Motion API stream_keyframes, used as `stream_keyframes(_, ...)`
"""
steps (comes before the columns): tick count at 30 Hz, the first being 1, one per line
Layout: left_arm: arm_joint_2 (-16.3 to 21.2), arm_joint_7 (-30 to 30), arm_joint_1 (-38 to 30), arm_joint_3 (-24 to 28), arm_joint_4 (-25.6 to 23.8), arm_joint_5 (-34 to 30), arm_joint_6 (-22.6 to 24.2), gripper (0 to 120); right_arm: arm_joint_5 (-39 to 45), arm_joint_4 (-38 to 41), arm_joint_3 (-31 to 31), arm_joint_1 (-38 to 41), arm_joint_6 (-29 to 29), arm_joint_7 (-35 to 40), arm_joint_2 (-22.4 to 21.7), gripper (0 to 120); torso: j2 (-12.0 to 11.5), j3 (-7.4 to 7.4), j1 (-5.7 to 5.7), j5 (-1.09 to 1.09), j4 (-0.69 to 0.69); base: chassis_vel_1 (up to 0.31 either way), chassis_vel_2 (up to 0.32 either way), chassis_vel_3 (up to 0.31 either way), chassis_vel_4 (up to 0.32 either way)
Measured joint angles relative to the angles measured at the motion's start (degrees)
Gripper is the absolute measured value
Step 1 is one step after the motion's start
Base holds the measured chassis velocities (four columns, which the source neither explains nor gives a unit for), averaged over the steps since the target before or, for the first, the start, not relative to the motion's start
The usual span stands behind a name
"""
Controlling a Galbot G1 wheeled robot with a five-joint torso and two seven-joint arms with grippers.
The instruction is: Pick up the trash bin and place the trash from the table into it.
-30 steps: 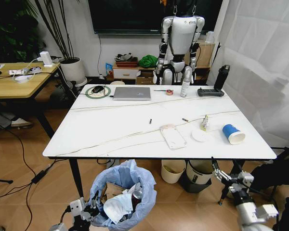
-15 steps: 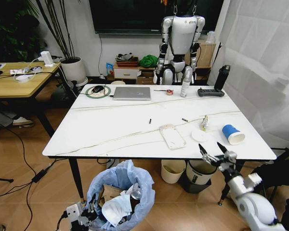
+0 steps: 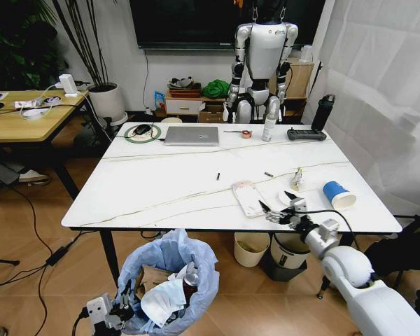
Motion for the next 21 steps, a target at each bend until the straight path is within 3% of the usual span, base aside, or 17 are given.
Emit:
stream_keyframes(18, -1.30, -0.21, -0.07, 0.47, 0.24, 0.95, 0.34, 0, -5.71, -7.85, -5.61, 5.16, 0.23, 0.06, 1.58, 99, 0.01, 0.00, 0.00, -0.01, 0.00, 0.000, 0.000, 0.000, 0.000)
stream_keyframes(21, -1.38, -0.20, 0.02, 0.43, 0.20, 0.97, 0.34, 0, -7.62, -9.47, -6.07, 5.97, 0.22, 0.07, 2.32, 88, 0.00, 0.00, 0.00, 0.00, 0.00, 0.000, 0.000, 0.000, 0.000)
